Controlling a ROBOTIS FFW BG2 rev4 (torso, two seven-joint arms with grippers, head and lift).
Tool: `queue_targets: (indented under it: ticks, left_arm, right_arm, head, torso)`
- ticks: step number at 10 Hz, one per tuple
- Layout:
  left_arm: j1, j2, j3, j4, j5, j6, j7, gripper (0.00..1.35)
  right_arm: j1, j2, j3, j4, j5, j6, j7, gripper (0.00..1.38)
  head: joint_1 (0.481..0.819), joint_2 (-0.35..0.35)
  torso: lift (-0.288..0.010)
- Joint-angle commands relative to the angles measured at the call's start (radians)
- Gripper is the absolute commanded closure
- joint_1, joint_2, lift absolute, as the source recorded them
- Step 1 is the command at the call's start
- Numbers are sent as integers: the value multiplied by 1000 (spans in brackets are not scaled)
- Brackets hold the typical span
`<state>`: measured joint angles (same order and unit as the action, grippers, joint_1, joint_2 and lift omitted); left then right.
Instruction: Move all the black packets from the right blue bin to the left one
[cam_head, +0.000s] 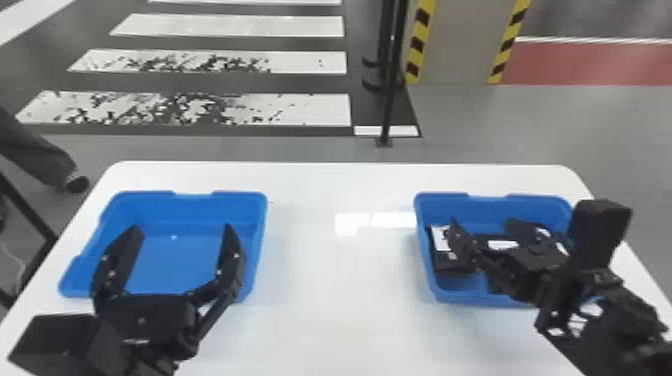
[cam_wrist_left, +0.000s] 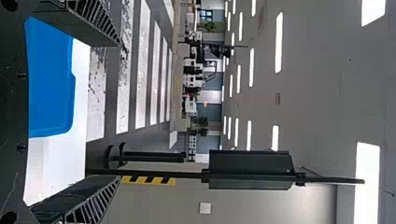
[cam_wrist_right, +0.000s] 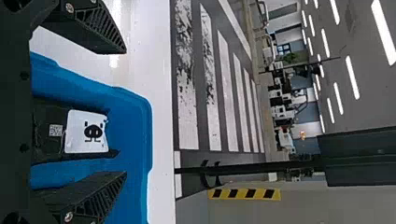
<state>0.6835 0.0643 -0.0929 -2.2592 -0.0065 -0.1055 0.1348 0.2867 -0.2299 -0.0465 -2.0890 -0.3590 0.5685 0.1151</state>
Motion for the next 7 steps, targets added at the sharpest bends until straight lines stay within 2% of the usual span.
queue_targets:
  ticks: [1,3,7]
  left_arm:
    - [1,-1,3,0,0,0,0,-2]
    - [-1,0,-1,0,0,0,-1,-2]
    - [-1,0,-1,2,0,-3,-1,-2]
  right_arm:
    - [-61,0,11,85,26,35,0,96]
    - [-125,0,17,198,62,33,23,98]
    - [-196,0,25,345,44,-11,41,144]
  head:
    - [695,-16]
    - [695,-27]
    - [695,-48]
  torso:
    - [-140]
    - [-140]
    - [-140]
